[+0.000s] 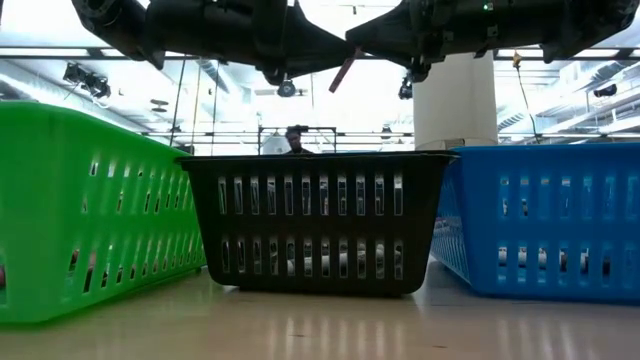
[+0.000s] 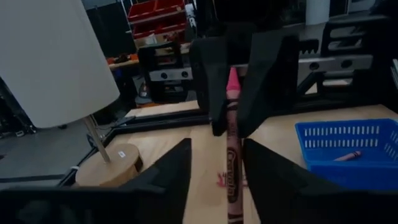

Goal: Sort crayons
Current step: Put the pink crayon into the right blue bin

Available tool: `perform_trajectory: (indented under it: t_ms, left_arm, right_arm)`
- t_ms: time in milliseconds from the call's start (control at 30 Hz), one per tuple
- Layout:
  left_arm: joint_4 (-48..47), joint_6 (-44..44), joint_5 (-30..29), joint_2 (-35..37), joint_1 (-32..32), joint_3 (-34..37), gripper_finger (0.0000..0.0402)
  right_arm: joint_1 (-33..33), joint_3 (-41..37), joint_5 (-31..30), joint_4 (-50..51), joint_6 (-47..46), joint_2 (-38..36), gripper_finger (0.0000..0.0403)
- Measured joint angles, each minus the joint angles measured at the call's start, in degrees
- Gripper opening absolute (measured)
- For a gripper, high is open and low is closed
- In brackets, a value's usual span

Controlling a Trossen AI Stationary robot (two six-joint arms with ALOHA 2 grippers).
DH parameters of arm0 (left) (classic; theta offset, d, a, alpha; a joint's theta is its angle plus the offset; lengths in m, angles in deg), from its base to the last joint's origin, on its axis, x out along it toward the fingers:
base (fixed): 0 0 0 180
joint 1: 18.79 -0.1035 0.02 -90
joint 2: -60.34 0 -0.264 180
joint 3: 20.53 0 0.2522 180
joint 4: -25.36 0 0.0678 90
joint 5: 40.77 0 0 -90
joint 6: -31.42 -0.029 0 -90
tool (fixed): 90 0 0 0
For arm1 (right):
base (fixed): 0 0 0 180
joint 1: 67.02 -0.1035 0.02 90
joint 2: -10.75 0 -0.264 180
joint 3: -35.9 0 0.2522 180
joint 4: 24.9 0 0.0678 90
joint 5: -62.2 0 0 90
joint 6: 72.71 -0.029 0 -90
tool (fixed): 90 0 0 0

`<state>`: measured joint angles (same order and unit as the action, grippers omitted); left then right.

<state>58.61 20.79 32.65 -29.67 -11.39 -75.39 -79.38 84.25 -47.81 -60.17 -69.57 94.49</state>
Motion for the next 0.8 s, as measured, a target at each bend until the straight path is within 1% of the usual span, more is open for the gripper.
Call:
perform_trajectory:
  t_ms: [133, 333, 500, 633, 800]
  left_arm:
    - [-2.2, 1.0, 0.3, 0.0, 0.2, 0.0, 0.0185]
    - [-3.7, 1.0, -0.1, 0.0, 1.7, 0.0, 0.0207]
    - [-3.4, 1.2, -0.1, 0.1, 2.3, 0.0, 0.0213]
    - [-3.9, 1.1, -0.1, 0.1, 2.5, 0.0, 0.0213]
    - [-6.3, 1.1, -0.1, 0.1, 2.5, 0.0, 0.0213]
  right_arm:
    - [-1.0, 0.0, 0.0, 1.5, -0.1, 0.0, 0.0033]
    - [-1.9, 0.1, 0.3, 7.4, -3.5, -0.1, 0.0033]
    - [-3.4, 0.0, 0.2, 13.8, -6.6, -0.9, 0.004]
    - [-5.0, 0.0, -2.7, 19.1, -9.1, -3.6, 0.0043]
    - [-7.7, 0.0, -4.3, 25.7, -12.0, -7.8, 0.0042]
